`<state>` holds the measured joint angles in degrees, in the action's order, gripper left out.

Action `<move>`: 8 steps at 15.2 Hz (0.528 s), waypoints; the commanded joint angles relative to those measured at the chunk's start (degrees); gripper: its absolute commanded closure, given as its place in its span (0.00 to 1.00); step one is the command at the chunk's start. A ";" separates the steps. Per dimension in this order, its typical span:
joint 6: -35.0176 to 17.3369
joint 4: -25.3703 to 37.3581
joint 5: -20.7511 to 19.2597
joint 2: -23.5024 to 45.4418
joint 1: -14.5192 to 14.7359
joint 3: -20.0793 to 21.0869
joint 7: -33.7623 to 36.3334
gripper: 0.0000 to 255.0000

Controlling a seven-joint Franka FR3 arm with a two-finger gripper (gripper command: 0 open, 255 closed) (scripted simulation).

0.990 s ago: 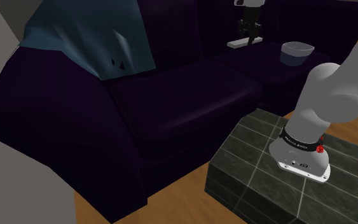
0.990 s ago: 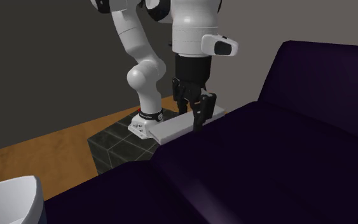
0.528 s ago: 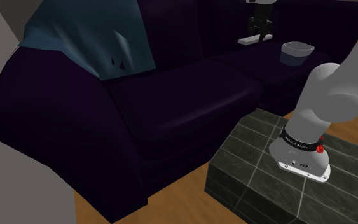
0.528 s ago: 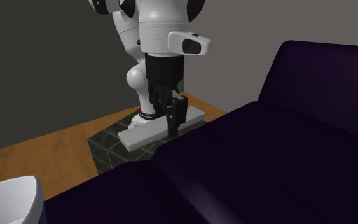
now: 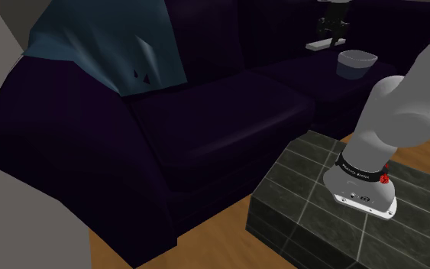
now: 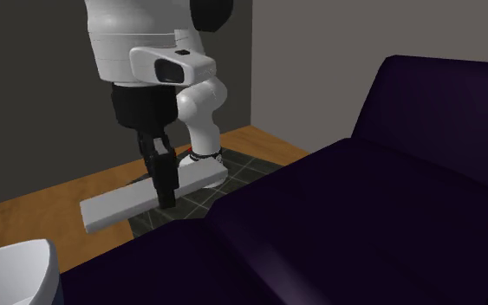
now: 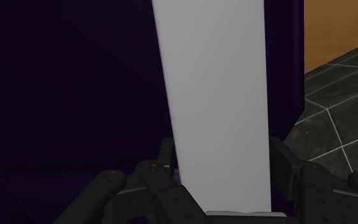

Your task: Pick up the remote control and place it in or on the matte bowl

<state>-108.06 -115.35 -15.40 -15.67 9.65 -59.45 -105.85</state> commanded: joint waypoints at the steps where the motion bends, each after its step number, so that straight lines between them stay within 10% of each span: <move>1: -0.36 1.62 1.43 1.98 0.41 -3.50 -3.92 1.00; 6: -1.02 7.92 14.46 15.53 3.51 -17.82 -19.68 1.00; 8: 0.33 11.29 25.98 26.50 -2.42 -19.10 -29.91 1.00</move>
<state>-108.13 -105.40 4.89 6.23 9.34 -77.66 -130.57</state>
